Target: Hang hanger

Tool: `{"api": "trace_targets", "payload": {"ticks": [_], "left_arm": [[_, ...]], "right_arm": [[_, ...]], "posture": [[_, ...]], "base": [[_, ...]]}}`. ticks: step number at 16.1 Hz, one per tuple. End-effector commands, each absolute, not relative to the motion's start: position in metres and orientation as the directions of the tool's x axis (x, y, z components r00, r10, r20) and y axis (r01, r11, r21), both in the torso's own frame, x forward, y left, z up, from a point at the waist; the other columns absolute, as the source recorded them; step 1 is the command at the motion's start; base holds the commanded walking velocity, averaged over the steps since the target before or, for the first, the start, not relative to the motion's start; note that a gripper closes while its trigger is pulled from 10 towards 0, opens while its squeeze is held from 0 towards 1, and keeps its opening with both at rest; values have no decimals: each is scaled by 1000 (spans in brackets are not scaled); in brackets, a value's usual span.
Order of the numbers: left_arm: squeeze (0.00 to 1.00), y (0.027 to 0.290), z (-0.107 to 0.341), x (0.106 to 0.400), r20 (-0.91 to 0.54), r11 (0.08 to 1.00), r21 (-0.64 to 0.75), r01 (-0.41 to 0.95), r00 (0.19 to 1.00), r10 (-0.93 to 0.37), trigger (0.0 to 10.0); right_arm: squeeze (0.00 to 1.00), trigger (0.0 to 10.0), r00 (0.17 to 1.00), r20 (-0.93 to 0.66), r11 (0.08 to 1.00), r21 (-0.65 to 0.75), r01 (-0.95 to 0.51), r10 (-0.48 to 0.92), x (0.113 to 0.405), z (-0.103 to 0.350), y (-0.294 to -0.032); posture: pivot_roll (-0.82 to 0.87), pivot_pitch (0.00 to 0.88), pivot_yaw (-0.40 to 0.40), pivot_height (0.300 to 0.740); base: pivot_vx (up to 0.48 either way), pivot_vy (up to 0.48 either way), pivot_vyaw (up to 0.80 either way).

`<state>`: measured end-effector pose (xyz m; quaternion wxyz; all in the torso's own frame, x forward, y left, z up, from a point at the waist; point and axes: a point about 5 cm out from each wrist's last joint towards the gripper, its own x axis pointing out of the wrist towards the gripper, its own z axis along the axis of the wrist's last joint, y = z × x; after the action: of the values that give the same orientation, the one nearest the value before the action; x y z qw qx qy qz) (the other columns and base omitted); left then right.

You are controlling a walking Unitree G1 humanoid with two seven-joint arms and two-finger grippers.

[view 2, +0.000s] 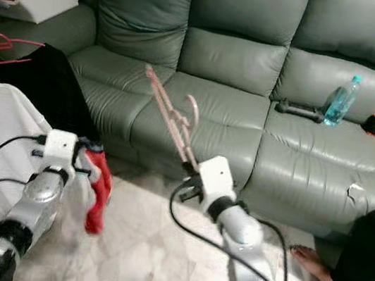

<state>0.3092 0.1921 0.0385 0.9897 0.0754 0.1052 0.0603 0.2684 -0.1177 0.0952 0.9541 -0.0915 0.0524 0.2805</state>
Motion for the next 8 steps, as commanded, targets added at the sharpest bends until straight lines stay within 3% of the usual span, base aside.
{"api": "trace_targets", "payload": {"ticks": [1,3,8], "left_arm": [[0,193,45,309,-161,977,150,-151,971,175,10000],[0,194,44,302,-167,969,111,-219,957,236,10000],[0,194,48,282,-144,976,115,-185,969,201,10000]], "right_arm": [[0,10000,825,-142,816,-125,-564,548,264,96,-111],[0,10000,830,-143,826,-100,-555,540,261,92,-109],[0,10000,849,-143,852,-60,-520,509,261,84,-115]], "posture": [[-48,0,47,740],[-36,0,42,740],[-25,0,52,740]], "base": [[0,0,0],[0,0,0],[0,0,0]]}}
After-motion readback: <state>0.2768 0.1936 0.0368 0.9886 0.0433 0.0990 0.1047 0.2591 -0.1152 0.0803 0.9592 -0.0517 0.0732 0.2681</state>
